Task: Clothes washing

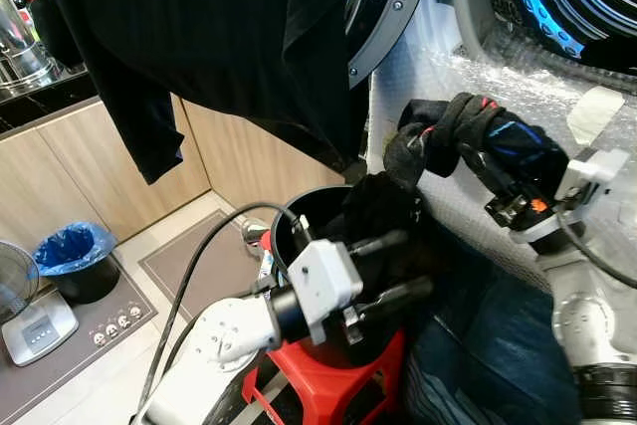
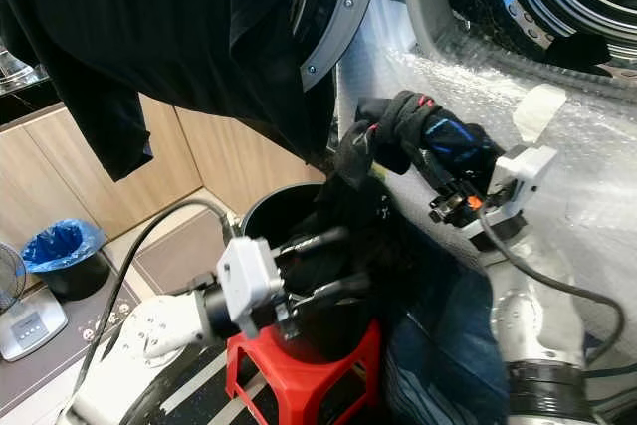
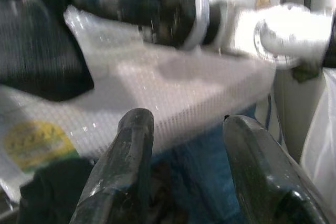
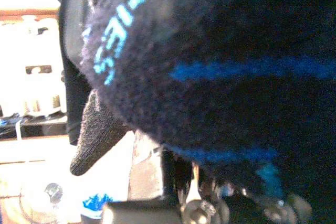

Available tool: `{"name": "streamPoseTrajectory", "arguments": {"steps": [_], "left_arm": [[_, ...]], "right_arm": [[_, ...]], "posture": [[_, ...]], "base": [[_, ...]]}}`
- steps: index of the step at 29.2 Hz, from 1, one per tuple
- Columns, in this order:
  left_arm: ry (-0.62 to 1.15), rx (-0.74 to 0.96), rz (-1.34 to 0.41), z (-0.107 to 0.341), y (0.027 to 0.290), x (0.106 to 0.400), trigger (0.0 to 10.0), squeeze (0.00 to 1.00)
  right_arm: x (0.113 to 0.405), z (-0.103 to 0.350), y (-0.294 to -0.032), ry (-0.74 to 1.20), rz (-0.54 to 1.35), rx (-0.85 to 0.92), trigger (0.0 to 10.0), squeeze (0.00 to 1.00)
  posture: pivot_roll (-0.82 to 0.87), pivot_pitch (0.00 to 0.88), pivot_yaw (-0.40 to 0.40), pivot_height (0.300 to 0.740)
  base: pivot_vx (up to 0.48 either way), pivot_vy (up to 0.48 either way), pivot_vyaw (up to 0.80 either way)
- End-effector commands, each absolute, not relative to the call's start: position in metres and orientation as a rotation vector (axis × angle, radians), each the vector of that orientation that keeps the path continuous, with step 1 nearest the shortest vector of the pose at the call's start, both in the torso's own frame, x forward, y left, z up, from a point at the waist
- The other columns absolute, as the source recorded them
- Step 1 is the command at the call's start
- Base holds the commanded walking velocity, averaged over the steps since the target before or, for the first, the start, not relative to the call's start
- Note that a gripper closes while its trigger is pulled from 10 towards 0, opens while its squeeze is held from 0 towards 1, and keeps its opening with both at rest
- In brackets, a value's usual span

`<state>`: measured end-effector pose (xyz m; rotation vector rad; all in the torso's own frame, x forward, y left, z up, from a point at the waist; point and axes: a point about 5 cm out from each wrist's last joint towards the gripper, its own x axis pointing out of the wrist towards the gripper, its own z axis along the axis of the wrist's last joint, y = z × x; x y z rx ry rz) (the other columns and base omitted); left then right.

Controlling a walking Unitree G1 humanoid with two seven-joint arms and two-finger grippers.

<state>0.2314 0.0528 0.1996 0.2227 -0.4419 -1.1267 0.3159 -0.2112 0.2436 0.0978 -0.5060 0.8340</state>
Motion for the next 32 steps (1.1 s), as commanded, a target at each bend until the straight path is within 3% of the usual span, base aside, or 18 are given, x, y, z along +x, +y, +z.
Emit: {"name": "streamPoseTrajectory", "arguments": {"steps": [1, 12, 25, 32], "left_arm": [[-0.443, 0.251, -1.145, 0.196, 0.051, 0.228, 10.0, 0.00], [-0.397, 0.232, -1.114, 0.187, 0.054, 0.222, 10.0, 0.00], [-0.391, 0.221, -1.066, 0.185, 0.053, 0.217, 10.0, 0.00], [-0.375, 0.200, -1.036, 0.182, 0.052, 0.212, 10.0, 0.00]], "right_arm": [[0.309, 0.251, -0.212, -0.524, 0.891, 0.071, 10.0, 0.00], [0.301, 0.325, -0.248, -0.545, 1.059, -0.147, 10.0, 0.00], [0.326, 0.358, -0.249, -0.457, 1.121, -0.259, 10.0, 0.00], [0.347, 0.382, -0.250, -0.385, 1.016, -0.325, 10.0, 0.00]], "posture": [[-0.07, 0.102, 0.036, 0.740], [-0.07, 0.121, 0.024, 0.740], [-0.06, 0.155, -0.026, 0.740], [-0.06, 0.169, -0.043, 0.740]], "base": [[0.000, 0.000, 0.00], [0.000, 0.000, 0.00], [0.000, 0.000, 0.00], [0.000, 0.000, 0.00]]}}
